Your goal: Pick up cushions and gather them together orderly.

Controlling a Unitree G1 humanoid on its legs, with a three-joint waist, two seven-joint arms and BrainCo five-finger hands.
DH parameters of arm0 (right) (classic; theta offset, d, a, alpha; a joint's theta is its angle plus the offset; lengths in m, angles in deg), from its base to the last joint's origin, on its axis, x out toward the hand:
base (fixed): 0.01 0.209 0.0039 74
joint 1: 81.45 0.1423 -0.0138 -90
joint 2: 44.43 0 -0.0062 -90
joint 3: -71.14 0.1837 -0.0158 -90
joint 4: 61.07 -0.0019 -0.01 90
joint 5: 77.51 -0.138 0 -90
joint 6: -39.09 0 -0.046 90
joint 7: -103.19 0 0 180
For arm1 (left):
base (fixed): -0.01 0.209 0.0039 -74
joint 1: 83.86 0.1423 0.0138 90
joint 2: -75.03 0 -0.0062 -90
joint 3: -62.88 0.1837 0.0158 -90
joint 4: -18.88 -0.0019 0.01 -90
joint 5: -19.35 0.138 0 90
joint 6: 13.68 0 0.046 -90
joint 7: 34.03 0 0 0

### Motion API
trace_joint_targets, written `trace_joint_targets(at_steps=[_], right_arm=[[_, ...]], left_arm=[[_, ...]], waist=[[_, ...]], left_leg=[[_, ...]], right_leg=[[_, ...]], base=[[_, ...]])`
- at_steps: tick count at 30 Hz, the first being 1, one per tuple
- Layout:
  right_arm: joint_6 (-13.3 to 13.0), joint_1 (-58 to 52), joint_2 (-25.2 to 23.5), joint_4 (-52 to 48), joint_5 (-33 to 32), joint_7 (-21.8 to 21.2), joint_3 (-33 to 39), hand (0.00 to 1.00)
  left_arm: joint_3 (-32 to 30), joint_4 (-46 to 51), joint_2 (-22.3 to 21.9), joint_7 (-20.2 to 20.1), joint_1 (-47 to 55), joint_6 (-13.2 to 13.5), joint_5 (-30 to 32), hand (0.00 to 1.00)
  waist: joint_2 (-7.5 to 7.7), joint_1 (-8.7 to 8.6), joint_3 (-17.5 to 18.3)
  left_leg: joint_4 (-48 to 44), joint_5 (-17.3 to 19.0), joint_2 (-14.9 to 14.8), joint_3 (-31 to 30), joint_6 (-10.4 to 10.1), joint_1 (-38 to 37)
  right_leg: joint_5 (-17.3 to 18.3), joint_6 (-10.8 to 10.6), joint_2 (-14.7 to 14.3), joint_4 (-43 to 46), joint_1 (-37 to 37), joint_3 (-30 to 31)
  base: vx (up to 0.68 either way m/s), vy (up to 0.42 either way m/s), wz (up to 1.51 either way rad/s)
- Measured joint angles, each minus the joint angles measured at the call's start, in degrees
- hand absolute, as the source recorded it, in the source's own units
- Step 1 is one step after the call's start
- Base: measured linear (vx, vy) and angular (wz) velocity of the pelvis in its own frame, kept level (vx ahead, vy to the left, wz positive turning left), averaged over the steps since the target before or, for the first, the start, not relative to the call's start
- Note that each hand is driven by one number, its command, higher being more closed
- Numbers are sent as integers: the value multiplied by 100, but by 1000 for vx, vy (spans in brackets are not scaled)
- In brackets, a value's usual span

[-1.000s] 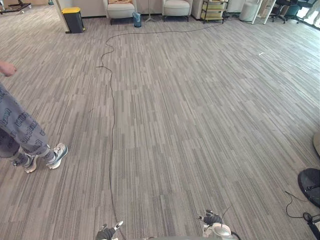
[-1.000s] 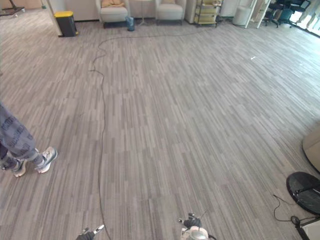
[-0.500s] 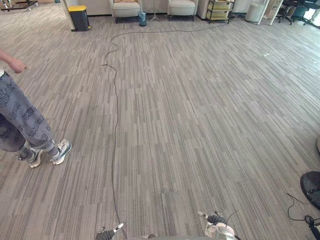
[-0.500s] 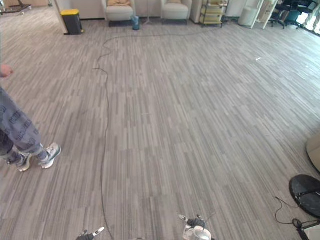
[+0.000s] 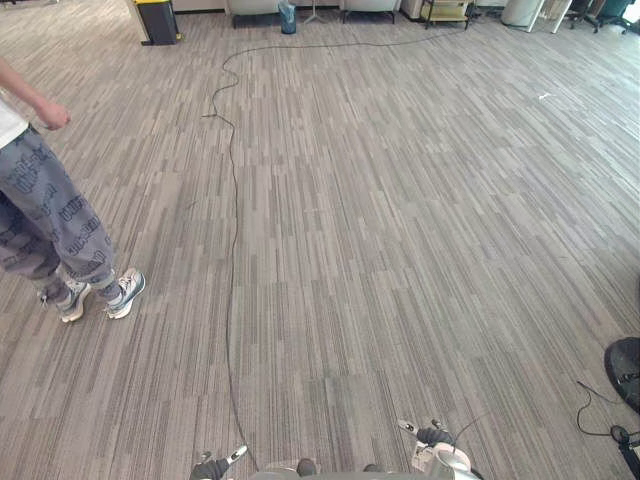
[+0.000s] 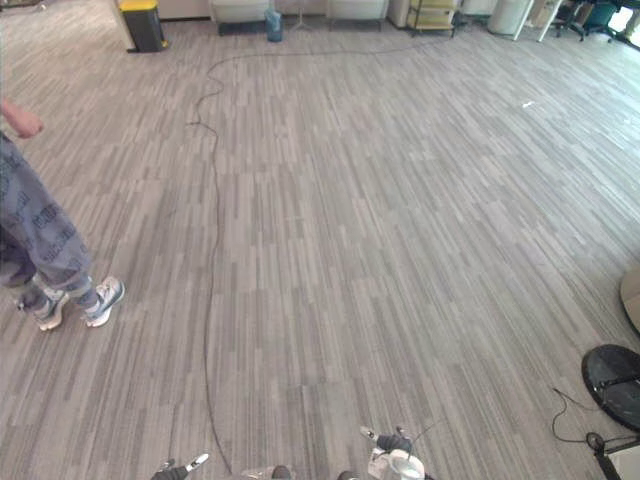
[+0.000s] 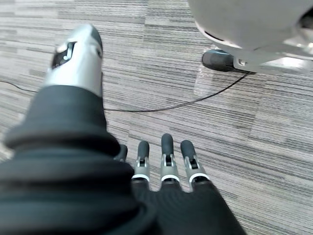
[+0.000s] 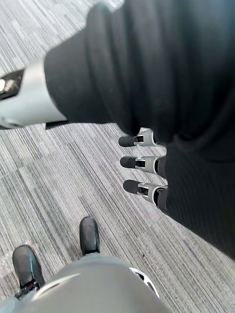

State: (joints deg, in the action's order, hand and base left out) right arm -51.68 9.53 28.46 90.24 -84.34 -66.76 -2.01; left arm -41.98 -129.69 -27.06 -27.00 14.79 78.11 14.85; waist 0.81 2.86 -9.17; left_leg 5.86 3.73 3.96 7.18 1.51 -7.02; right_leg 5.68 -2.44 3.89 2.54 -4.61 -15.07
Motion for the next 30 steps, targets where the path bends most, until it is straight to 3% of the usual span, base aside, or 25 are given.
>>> trace_joint_targets(at_steps=[1,2,3,4,5,6,7,8,11,13,14,15,16,17,18,19,20,21,22,23,24,25,28,29,30], right_arm=[[-2,0,-41,-72,-2,5,54,0],[-2,-28,-90,-206,-3,8,96,0],[-6,-46,-87,-230,-4,7,100,0],[-2,-108,-56,-414,-7,4,96,0],[-8,-113,-62,-435,-13,12,97,0],[-20,-132,-69,-436,-14,20,89,0],[-20,-151,-60,-436,-13,23,82,0],[-20,-123,-53,-436,-12,70,64,0],[49,-126,-73,-418,-12,126,72,0],[74,-130,-89,-415,-12,133,88,0],[80,-176,-99,-408,-12,142,89,0],[82,-215,-122,-394,-12,144,91,0],[82,-176,-232,-421,-9,131,69,0],[87,-153,-261,-409,-10,117,30,0],[111,-192,-264,-423,13,119,139,0],[104,-197,-270,-430,15,123,177,0],[102,-211,-279,-425,20,111,232,0],[103,-221,-273,-423,21,104,228,0],[94,-275,-265,-487,24,85,213,0],[74,-319,-265,-598,46,71,197,0],[64,-332,-265,-646,69,62,194,0],[19,-340,-265,-760,128,47,184,0],[-52,-347,-268,-977,192,14,109,0],[-70,-336,-217,-1069,218,-12,161,0],[-75,-308,-137,-1018,230,-40,155,0]], left_arm=[[-42,92,14,0,-15,-5,1,0],[-210,215,-25,3,-15,-26,2,0],[-246,236,-52,7,-15,-34,2,0],[-474,303,-193,3,4,-83,-5,0],[-541,323,-209,1,19,-106,-2,0],[-663,468,-241,1,10,-133,-3,0],[-671,513,-255,4,-20,-137,-5,0],[-669,626,-251,1,-13,-133,-9,0],[-661,625,-250,-6,-6,-129,-15,0],[-661,644,-259,-3,-13,-120,-15,0],[-660,655,-259,2,26,-109,-18,0],[-660,658,-229,4,21,-90,-14,0],[-659,699,-235,10,-9,-41,-14,0],[-669,715,-246,8,-19,7,-15,0],[-669,728,-224,11,-55,5,-7,0],[-664,726,-212,14,-78,5,-4,0],[-630,667,-176,25,-103,-24,-4,0],[-592,648,-150,31,-108,-29,-4,0],[-356,623,-47,30,-140,-54,1,0],[-328,632,-22,34,-165,-71,45,0],[-330,631,-20,36,-168,-80,68,0],[-333,625,6,35,-124,-93,106,0],[-329,619,28,29,-156,-95,102,0],[-331,590,7,25,-249,-97,102,0],[-320,534,-45,20,-365,-87,102,0]], waist=[[54,4,-32],[89,22,-136],[67,42,-158],[-67,89,-205],[-74,91,-228],[-1,72,-285],[16,88,-306],[-1,202,-346],[131,287,-407],[158,345,-402],[189,390,-372],[228,409,-361],[303,409,-324],[309,450,-327],[384,573,-287],[396,589,-291],[406,602,-294],[412,602,-297],[428,572,-299],[381,550,-329],[375,540,-329],[368,443,-328],[359,255,-326],[328,194,-335],[290,161,-341]], left_leg=[[-308,155,-10,8,-1,220],[-1330,718,-117,99,-46,708],[-1716,910,-193,153,-63,849],[-2961,1439,-539,376,-85,1296],[-3365,1490,-633,442,-101,1443],[-4912,1355,-930,560,-84,2130],[-5202,1386,-1023,611,-33,2228],[-5619,1548,-1332,734,-103,2530],[-4890,1545,-1495,808,-213,3072],[-3935,1068,-1416,808,-319,3399],[-3543,151,-1289,871,-270,3420],[-3579,253,-1179,946,-103,3399],[-3799,591,-1068,1023,-25,3494],[-3934,720,-1062,1036,77,3498],[-4158,1096,-983,1142,270,3325],[-4180,1207,-945,1150,280,3224],[-4136,1459,-865,1188,280,2823],[-4082,1528,-830,1211,278,2633],[-3834,1727,-725,1223,251,1963],[-3652,1845,-707,1231,238,1586],[-3559,1871,-704,1232,217,1415],[-3210,1966,-702,1229,222,887],[-2665,2013,-694,1157,17,212],[-2445,2079,-704,1093,-89,-98],[-2122,2093,-707,1046,-118,-362]], right_leg=[[128,51,43,156,128,-19],[256,72,82,288,171,-39],[293,88,58,335,179,-52],[474,123,-104,492,157,-49],[543,130,-128,554,140,-57],[683,157,-131,607,9,-144],[697,153,-136,604,-43,-158],[769,122,-147,519,-248,-163],[874,-46,129,327,-548,-189],[994,-244,406,252,-695,-214],[1099,-398,598,107,-888,-211],[1103,-402,687,91,-939,-190],[893,-151,821,161,-902,-83],[733,-40,844,250,-884,34],[447,-424,1053,753,-824,215],[377,-511,1111,1005,-786,254],[70,-757,1275,2079,-477,539],[-131,-762,1331,2635,-291,700],[-441,-677,1399,4753,473,964],[-329,-580,1368,5589,878,926],[-223,-488,1316,5880,1044,896],[151,-157,1157,6305,1552,588],[591,-68,932,5678,2411,-175],[652,-35,732,4742,2797,-490],[480,1,447,3422,2993,-644]], base=[[64,-26,12],[49,-23,8],[71,-35,-12],[39,-17,-13],[137,-16,7],[136,14,16],[235,46,12],[307,119,-2],[325,180,3],[487,343,1],[442,292,3],[678,425,15],[498,288,11],[757,457,6],[640,396,-7],[716,438,-10],[445,264,-8],[590,298,-10],[454,184,-11],[431,151,-12],[422,95,-14],[487,89,3],[438,37,15],[596,1,29],[751,-15,41]])
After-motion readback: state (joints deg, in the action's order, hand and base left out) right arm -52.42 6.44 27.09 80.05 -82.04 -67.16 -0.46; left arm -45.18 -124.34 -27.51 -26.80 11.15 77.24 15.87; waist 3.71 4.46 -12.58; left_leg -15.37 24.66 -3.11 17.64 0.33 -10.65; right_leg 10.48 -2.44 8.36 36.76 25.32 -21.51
